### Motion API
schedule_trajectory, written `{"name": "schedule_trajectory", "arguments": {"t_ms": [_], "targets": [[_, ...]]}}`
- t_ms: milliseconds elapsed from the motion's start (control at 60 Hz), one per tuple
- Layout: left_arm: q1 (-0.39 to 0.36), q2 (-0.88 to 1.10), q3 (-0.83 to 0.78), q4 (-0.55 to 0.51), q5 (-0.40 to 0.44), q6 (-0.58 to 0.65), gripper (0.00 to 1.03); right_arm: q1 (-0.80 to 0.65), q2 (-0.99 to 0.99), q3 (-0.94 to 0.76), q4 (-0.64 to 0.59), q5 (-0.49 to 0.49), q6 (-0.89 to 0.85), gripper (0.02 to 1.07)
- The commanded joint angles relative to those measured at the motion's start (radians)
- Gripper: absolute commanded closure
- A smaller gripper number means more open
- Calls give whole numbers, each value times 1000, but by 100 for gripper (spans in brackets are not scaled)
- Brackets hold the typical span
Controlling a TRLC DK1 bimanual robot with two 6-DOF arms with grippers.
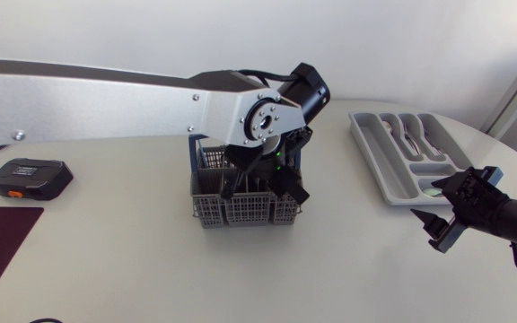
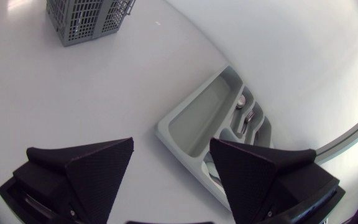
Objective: Unload the cutlery basket into the drawer organizer.
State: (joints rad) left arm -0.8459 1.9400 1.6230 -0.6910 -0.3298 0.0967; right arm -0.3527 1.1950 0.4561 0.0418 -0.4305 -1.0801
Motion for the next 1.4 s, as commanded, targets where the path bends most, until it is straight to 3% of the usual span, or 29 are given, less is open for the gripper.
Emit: {"name": "schedule_trajectory", "arguments": {"t_ms": [0,150,483,600,700,900,1383], "targets": [[-16,40,55,-13,-43,-32,66,15,-9,-30,10,13,31,18],[-24,83,94,-22,-112,-40,75,17,-15,-34,15,12,36,18],[-22,148,138,-53,-133,-63,84,15,-20,-45,20,10,28,18],[-21,163,138,-58,-141,-64,96,15,-21,-50,20,9,26,18],[-21,168,136,-61,-149,-64,100,17,-20,-56,21,9,17,18],[-30,125,94,-70,-149,-63,100,17,-20,-65,46,10,16,18],[-87,-136,-54,24,-156,29,100,17,-48,-86,40,1,5,18]]}}
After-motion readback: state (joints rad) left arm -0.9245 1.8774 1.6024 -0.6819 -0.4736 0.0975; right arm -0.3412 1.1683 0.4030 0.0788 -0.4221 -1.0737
